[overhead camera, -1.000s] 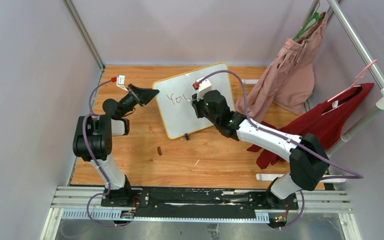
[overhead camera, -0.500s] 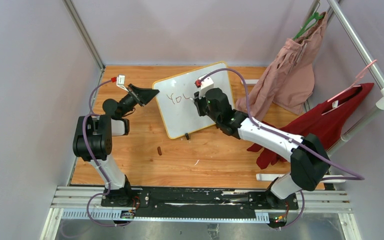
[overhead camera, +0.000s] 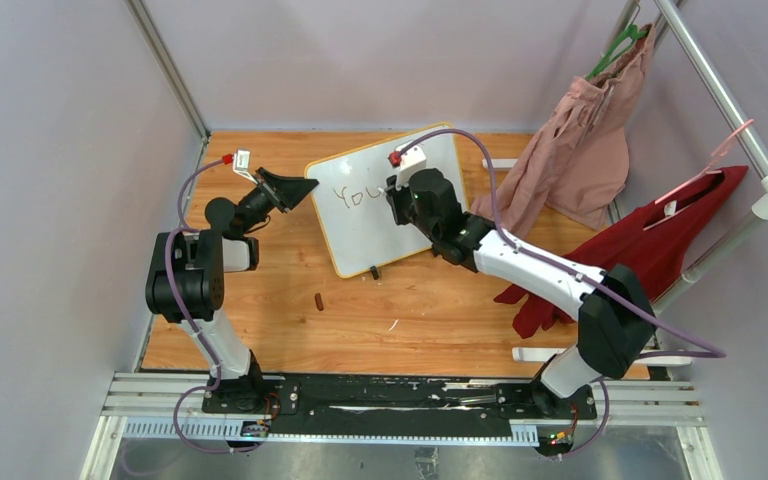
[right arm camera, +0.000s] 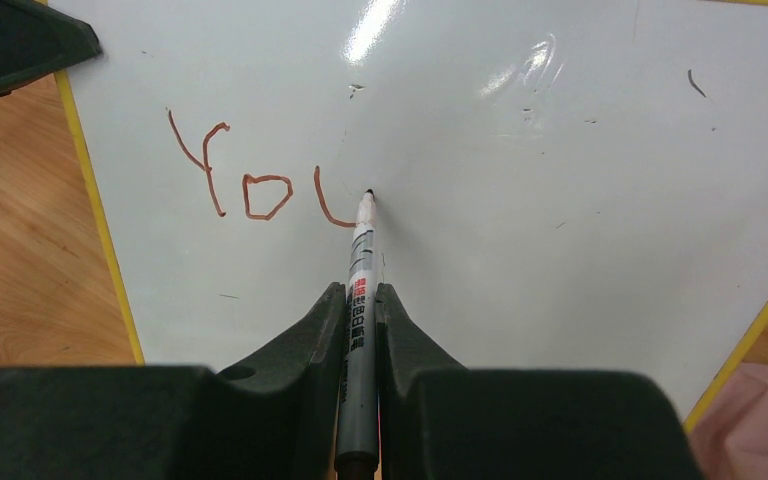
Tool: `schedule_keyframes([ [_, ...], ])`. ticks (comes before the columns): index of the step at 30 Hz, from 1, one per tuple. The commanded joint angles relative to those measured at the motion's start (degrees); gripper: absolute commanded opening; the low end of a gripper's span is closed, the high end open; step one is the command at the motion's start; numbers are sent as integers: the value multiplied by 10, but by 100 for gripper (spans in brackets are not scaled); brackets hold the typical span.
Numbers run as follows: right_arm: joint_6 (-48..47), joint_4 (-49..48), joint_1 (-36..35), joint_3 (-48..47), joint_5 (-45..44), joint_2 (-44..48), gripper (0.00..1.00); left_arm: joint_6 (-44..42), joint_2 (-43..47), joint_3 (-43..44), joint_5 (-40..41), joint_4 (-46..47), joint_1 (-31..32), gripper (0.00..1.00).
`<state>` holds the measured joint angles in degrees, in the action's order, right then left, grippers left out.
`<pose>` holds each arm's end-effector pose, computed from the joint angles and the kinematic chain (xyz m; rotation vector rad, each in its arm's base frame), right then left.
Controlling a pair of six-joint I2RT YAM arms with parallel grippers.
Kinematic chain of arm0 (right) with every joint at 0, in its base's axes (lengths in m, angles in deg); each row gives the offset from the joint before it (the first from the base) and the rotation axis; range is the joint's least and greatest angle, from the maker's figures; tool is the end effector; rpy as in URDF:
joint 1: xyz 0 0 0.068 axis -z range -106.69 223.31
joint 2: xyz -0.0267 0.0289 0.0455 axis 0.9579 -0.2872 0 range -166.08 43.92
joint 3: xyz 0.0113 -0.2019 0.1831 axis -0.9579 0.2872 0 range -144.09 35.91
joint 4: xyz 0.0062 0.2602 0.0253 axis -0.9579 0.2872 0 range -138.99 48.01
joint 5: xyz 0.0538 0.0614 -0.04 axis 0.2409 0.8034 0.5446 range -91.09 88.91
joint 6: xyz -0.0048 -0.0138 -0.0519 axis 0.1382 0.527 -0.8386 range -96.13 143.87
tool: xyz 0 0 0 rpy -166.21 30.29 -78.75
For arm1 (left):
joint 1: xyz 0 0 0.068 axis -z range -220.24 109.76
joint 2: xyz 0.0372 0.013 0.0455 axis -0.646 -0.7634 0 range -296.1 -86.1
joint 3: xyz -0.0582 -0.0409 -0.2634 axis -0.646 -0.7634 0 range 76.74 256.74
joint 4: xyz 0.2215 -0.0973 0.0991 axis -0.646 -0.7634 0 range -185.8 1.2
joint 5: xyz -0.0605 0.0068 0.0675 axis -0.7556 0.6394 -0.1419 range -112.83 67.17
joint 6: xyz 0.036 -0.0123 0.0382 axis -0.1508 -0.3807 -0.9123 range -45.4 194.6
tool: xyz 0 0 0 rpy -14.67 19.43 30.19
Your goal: Write a sentence on the whiteboard
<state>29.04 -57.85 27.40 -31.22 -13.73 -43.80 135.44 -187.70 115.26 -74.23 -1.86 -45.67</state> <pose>0.2606 0.2577 0.3252 -0.4706 1.7297 0.4478 0.3268 0.0032 0.2198 0.0838 1.4396 -1.3220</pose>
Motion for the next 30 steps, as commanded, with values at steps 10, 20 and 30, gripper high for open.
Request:
schedule_keyframes([
  [10, -4, 5, 9, -41, -9, -18, 0, -13, 13, -7, -3, 20, 0, 0],
  [20, 4, 8, 9, -13, -2, 29, 0, -14, 11, -8, -3, 19, -1, 0],
  [30, 13, 10, 28, 24, -15, 79, 0, -15, 14, -9, -2, 20, -1, 0],
])
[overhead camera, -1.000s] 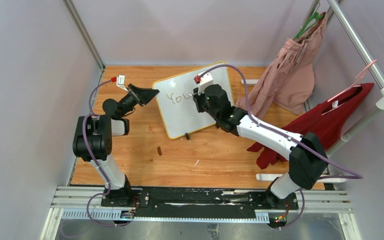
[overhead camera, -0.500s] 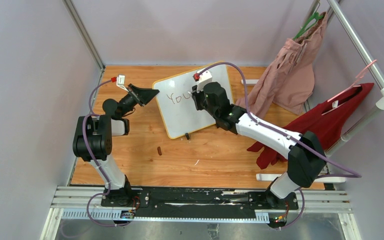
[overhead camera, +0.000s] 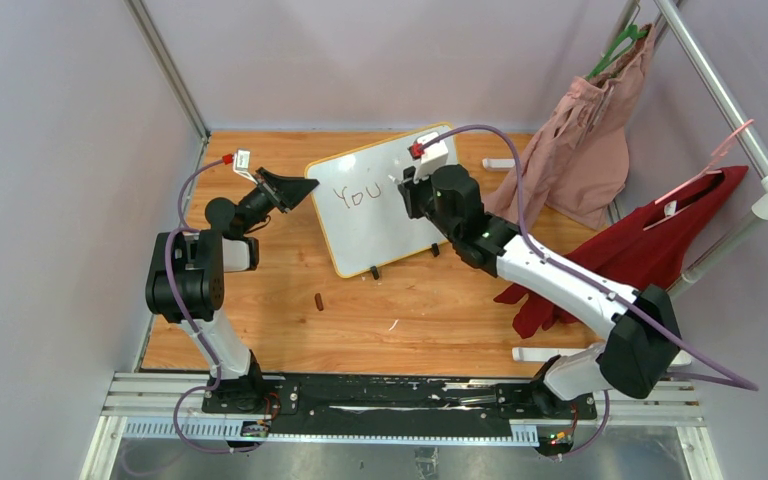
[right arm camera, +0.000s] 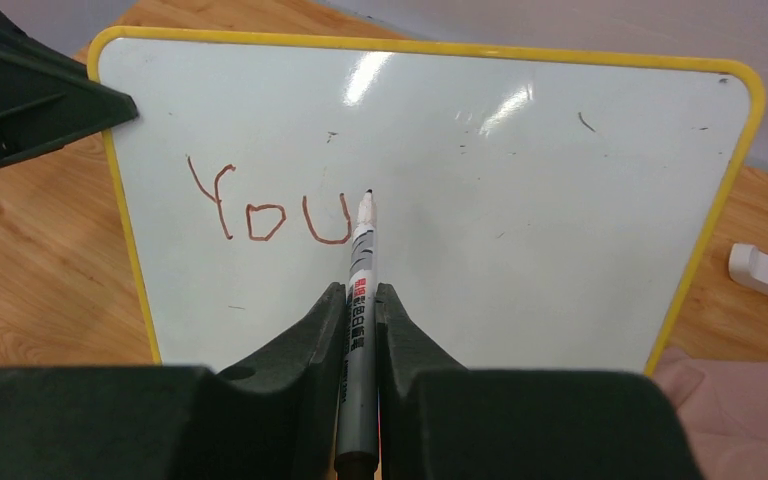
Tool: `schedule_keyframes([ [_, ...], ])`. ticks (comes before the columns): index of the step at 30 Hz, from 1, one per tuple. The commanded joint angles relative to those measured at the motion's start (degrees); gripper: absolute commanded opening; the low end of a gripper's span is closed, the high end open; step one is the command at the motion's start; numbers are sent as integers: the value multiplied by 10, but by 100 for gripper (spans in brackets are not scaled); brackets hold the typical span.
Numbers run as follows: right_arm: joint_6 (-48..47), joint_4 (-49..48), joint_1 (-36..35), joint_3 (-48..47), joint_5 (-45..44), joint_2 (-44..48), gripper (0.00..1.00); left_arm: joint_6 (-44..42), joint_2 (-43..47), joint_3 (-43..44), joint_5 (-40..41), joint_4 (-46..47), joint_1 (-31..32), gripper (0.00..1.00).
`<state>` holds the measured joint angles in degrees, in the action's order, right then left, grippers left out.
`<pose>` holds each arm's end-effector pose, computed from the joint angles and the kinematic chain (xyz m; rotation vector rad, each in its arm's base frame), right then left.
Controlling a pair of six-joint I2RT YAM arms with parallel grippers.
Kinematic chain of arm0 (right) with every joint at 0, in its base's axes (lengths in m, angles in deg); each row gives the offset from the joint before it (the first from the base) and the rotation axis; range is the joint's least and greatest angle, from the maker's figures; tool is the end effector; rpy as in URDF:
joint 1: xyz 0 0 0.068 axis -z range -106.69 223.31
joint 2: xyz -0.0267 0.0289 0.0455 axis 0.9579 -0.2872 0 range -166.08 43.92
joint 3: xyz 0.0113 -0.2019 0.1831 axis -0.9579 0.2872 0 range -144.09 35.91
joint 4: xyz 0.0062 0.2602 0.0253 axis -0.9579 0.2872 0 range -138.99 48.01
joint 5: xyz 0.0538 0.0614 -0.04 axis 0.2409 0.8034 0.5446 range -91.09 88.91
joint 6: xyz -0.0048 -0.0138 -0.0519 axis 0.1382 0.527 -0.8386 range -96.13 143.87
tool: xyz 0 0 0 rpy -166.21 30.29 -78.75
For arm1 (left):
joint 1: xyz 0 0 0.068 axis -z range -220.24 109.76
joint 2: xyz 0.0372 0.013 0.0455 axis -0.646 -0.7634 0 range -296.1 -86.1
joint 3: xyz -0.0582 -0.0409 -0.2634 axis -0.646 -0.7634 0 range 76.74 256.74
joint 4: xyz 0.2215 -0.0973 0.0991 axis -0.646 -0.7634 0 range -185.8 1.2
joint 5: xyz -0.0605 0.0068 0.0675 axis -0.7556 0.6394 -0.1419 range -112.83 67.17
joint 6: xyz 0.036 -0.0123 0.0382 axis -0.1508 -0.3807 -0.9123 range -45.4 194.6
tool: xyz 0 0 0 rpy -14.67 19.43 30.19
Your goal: Write a sentence on the whiteboard
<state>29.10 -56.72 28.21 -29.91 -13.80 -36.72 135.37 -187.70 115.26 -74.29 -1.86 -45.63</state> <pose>0.2436 0.2333 0.3559 -0.4237 1.6605 0.4685 0.3268 0.0030 0.2198 0.0861 1.4399 -1.3221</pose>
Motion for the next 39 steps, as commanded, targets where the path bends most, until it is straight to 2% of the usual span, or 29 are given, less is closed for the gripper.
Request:
schedule_keyframes([
  [1, 15, -6, 23, 12, -15, 5, 0, -14, 15, -10, -1, 20, -1, 0],
  [17, 29, -46, 45, 5, -47, -22, 0, -16, 15, -10, -1, 20, -2, 0],
  [39, 34, -16, 48, -36, -18, -60, 0, -16, 17, -10, -1, 20, -1, 0],
])
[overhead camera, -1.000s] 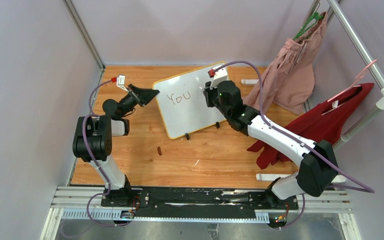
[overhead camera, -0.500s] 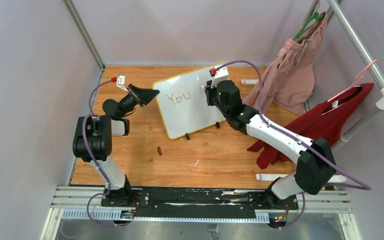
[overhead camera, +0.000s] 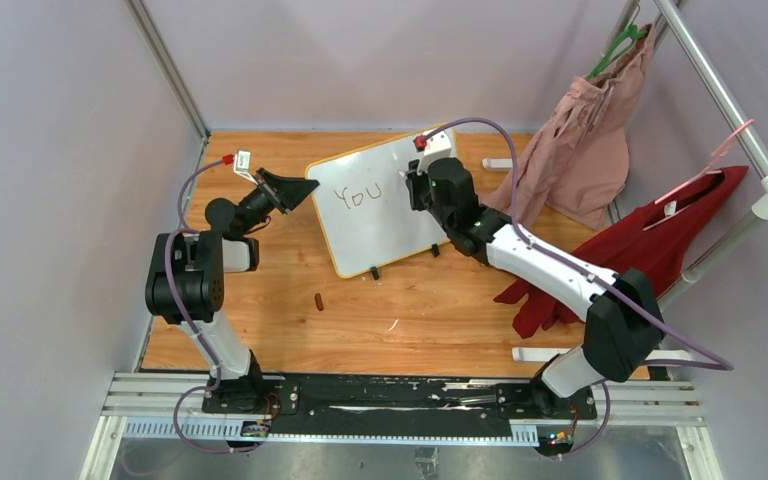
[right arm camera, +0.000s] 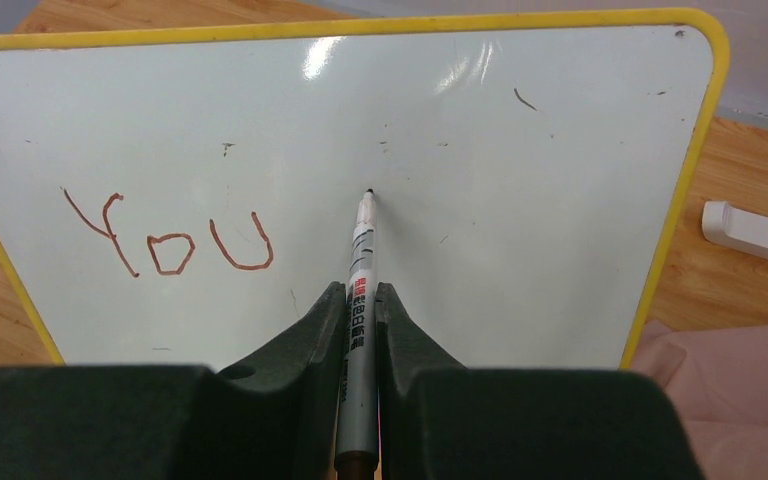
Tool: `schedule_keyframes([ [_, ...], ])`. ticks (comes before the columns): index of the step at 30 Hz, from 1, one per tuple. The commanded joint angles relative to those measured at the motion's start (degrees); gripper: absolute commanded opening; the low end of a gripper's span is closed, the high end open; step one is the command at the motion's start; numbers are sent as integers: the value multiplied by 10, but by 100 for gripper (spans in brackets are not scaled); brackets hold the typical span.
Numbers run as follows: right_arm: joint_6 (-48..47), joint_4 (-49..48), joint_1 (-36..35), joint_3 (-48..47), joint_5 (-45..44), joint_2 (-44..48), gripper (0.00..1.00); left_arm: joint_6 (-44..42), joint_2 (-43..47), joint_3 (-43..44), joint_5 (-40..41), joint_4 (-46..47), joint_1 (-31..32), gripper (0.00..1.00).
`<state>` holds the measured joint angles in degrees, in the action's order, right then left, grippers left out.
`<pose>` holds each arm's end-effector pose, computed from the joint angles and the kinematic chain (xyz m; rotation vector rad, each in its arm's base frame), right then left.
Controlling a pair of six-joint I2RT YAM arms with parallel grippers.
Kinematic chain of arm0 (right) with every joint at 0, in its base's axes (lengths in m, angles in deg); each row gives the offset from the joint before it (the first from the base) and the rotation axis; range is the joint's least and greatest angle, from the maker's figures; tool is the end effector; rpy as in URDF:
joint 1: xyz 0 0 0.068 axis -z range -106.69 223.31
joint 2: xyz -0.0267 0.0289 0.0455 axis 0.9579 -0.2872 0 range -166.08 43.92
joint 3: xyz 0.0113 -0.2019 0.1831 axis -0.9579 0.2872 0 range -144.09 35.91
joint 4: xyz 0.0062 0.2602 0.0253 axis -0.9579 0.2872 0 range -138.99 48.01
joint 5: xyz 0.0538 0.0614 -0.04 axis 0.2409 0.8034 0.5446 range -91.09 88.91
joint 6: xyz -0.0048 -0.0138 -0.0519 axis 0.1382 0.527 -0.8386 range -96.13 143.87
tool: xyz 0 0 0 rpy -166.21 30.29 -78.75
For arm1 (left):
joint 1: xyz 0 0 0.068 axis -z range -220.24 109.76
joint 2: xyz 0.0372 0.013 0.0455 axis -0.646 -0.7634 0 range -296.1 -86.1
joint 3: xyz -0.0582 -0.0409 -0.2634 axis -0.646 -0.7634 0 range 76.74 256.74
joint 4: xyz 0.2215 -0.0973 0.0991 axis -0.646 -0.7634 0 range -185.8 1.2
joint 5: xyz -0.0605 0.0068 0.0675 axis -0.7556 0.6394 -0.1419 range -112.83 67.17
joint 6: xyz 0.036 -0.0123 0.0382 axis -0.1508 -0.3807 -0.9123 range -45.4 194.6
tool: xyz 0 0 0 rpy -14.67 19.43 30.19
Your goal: Write a sentence on the whiteboard
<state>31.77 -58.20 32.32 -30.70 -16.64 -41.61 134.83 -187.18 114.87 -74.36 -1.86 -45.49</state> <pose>0.2761 0.2272 0.3357 -0.3031 1.7237 0.3906 0.3247 0.0020 0.2208 0.0973 1.4369 -1.3164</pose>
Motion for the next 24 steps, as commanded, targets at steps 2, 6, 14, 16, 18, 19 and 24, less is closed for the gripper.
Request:
schedule_keyframes([
  [2, 9, 1, 6, -31, 17, -15, 0, -11, 13, -6, 0, 20, -3, 0],
  [6, 9, 6, 4, -29, 30, -18, 0, -11, 14, -6, 1, 21, -2, 0],
  [14, 8, 21, 0, -12, 52, -12, 0, -11, 14, -5, 0, 20, -2, 0],
  [16, 9, 23, 1, -4, 52, -9, 0, -11, 14, -5, 0, 21, -3, 0],
  [18, 9, 25, 1, 5, 52, -5, 0, -11, 15, -6, 0, 20, -2, 0],
  [19, 10, 26, 0, 9, 52, -2, 0, -11, 15, -6, 0, 21, -3, 0],
  [24, 6, 33, 0, 22, 52, 7, 0, -10, 17, -6, 0, 21, -2, 0],
])
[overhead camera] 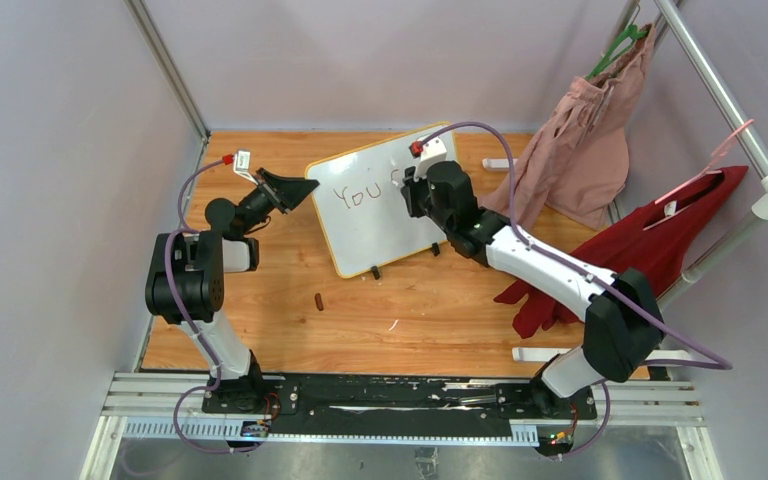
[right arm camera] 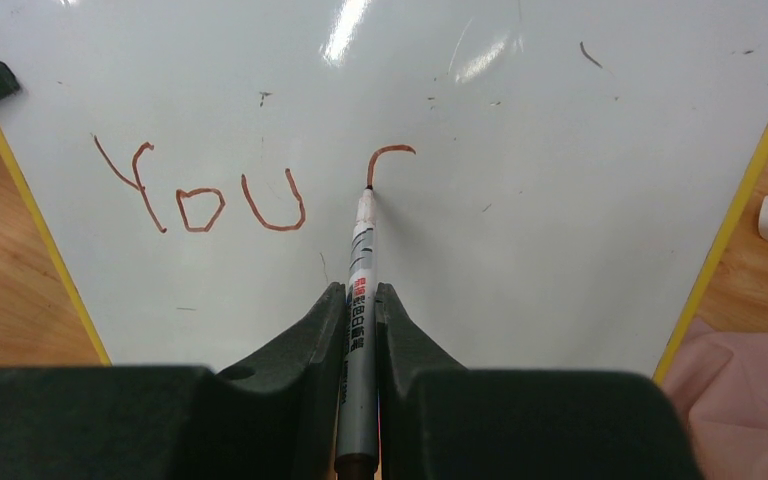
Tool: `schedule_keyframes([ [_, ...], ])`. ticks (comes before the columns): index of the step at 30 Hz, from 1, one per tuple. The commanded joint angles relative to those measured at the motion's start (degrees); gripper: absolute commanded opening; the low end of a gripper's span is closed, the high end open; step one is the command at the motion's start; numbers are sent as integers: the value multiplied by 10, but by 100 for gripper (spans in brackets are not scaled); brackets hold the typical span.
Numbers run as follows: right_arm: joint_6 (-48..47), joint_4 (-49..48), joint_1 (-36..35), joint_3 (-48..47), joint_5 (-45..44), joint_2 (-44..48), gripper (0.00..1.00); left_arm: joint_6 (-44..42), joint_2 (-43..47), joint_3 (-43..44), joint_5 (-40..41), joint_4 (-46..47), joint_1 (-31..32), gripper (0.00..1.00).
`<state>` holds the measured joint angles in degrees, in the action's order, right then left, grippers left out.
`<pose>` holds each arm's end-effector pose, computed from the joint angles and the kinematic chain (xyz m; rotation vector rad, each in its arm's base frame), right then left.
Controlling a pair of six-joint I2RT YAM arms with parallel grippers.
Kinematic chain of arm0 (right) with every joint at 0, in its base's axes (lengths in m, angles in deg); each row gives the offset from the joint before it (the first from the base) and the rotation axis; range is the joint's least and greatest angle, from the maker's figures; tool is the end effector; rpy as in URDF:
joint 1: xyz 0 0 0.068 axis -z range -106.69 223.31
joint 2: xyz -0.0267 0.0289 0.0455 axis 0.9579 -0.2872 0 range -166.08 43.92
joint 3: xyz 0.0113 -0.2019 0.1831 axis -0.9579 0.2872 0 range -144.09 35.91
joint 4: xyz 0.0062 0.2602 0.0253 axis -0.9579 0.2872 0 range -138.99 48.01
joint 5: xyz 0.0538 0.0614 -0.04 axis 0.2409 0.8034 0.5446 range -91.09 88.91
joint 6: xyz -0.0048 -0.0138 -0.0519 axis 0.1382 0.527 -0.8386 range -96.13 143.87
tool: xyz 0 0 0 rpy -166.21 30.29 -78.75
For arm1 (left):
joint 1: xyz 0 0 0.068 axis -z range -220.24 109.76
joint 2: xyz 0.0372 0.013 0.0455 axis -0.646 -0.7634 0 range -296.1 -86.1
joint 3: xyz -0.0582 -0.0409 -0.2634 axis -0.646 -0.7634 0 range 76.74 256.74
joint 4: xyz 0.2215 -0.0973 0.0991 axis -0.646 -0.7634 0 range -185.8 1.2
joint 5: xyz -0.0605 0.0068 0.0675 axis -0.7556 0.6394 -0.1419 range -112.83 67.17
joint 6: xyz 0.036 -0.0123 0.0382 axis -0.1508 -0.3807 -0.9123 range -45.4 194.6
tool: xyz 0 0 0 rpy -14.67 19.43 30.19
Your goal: Write a sentence on the whiteboard
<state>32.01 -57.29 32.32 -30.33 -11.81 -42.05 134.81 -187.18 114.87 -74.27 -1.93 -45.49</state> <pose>0.2755 0.2305 0.3290 -0.3731 1.7501 0.4544 0.3248 0.0020 0.2207 0.0953 1.4371 -1.3157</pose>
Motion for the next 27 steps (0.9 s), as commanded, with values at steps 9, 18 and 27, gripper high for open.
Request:
schedule_keyframes([
  [9, 0, 45, 1, 25, -18, 20, 0, -10, 19, -8, -1, 21, -2, 0],
  [18, 4, 55, 10, 25, -61, 31, 0, -10, 19, -7, 0, 21, -3, 0],
  [27, 7, 5, 13, 56, -56, 81, 0, -10, 18, -7, 0, 22, -1, 0],
])
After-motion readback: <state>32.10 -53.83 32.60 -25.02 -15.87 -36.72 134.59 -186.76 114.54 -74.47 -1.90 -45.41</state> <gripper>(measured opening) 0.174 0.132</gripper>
